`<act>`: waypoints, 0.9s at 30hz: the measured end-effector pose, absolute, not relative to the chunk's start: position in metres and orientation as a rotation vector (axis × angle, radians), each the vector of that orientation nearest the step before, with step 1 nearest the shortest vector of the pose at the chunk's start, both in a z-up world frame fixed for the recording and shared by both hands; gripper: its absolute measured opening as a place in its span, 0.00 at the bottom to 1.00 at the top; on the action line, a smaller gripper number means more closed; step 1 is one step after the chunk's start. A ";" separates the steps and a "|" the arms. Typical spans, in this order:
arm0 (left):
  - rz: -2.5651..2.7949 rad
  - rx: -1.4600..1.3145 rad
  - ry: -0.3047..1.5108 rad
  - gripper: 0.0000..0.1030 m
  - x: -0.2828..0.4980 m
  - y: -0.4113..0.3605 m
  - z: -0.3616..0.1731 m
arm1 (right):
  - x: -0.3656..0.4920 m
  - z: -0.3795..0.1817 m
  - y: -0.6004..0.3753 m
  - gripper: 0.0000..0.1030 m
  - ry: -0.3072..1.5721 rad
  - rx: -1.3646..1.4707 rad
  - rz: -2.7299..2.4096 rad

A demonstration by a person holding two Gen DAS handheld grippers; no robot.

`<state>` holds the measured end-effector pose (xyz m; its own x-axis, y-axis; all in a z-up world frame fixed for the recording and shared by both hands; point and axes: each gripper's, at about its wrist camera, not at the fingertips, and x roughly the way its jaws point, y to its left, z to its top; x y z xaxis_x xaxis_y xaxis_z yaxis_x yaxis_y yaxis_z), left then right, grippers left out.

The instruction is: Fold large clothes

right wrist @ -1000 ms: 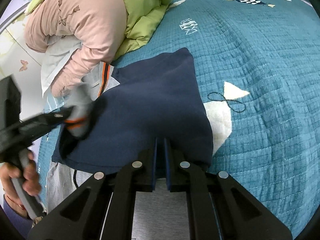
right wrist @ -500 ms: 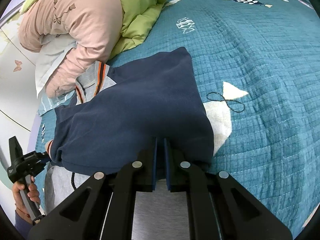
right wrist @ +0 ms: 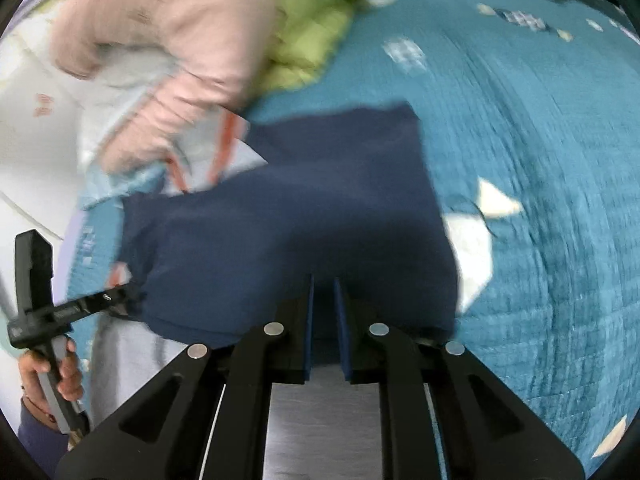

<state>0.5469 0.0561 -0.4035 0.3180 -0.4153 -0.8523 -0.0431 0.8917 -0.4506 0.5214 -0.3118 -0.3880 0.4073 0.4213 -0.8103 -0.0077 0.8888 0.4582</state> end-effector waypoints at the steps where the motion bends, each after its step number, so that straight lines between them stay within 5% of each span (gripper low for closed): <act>1: -0.244 -0.475 1.230 0.11 0.549 0.063 -0.405 | 0.522 -0.391 -0.316 0.00 1.129 0.440 0.277; 6: -0.302 -0.533 1.239 0.12 0.553 0.073 -0.400 | 0.526 -0.388 -0.318 0.02 1.158 0.455 0.292; 8: -0.312 -0.522 1.218 0.21 0.552 0.078 -0.391 | 0.526 -0.384 -0.319 0.04 1.164 0.462 0.310; 10: -0.247 -0.429 1.173 0.68 0.555 0.084 -0.377 | 0.527 -0.373 -0.323 0.10 1.140 0.439 0.317; 11: -0.176 -0.357 1.164 0.75 0.558 0.085 -0.378 | 0.528 -0.370 -0.321 0.16 1.137 0.428 0.317; 14: -0.134 -0.303 1.286 0.77 0.564 0.100 -0.402 | 0.536 -0.379 -0.319 0.23 1.192 0.393 0.318; 22: -0.183 -0.295 1.145 0.77 0.557 0.111 -0.363 | 0.541 -0.361 -0.323 0.27 1.147 0.414 0.360; 27: -0.108 -0.325 1.123 0.77 0.585 0.139 -0.342 | 0.565 -0.348 -0.336 0.39 1.084 0.380 0.311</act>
<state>0.5849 0.1389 -0.3418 0.4334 -0.2475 -0.8665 -0.0778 0.9477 -0.3096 0.5647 -0.3359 -0.3478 0.4355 0.4256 -0.7933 -0.0602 0.8930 0.4460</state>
